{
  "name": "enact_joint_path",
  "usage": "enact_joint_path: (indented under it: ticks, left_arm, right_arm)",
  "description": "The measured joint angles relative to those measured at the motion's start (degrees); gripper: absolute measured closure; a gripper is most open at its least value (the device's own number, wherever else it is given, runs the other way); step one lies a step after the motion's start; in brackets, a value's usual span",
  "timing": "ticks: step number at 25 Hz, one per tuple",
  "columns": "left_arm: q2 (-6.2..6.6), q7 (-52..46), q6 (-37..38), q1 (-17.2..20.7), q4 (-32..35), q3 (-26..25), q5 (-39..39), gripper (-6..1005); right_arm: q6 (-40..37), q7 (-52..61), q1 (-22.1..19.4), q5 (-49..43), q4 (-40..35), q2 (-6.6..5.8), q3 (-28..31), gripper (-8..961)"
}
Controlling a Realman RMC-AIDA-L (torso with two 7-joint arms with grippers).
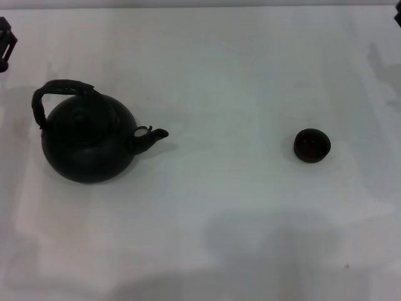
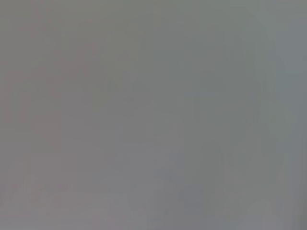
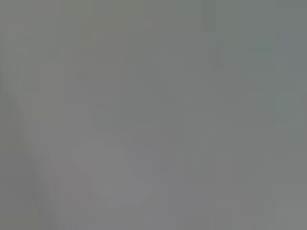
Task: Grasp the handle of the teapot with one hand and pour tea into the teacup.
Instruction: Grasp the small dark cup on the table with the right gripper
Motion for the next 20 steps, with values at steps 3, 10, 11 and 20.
enact_joint_path:
  ticks: [3, 10, 11, 20]
  left_arm:
    - [0.07, -0.06, 0.01, -0.1, 0.04, -0.01, 0.11, 111]
    - [-0.02, 0.26, 0.08, -0.18, 0.15, -0.19, 0.1, 111]
    - [-0.04, 0.27, 0.09, -0.17, 0.14, -0.3, 0.07, 112]
    - [0.19, 0.16, 0.15, -0.18, -0.51, -0.61, -1.21, 112]
  right_arm:
    - [1.33, 3.68, 0.07, -5.55, -1.64, -0.23, 0.0, 127]
    - [1.24, 20.8, 0.42, -24.3, -13.28, -0.51, -0.5, 128]
    - [0.95, 23.15, 0.54, -26.41, -15.08, -0.58, -1.25, 128]
    - [-6.89, 50.41, 0.27, -44.15, -40.76, -1.23, -21.39, 128]
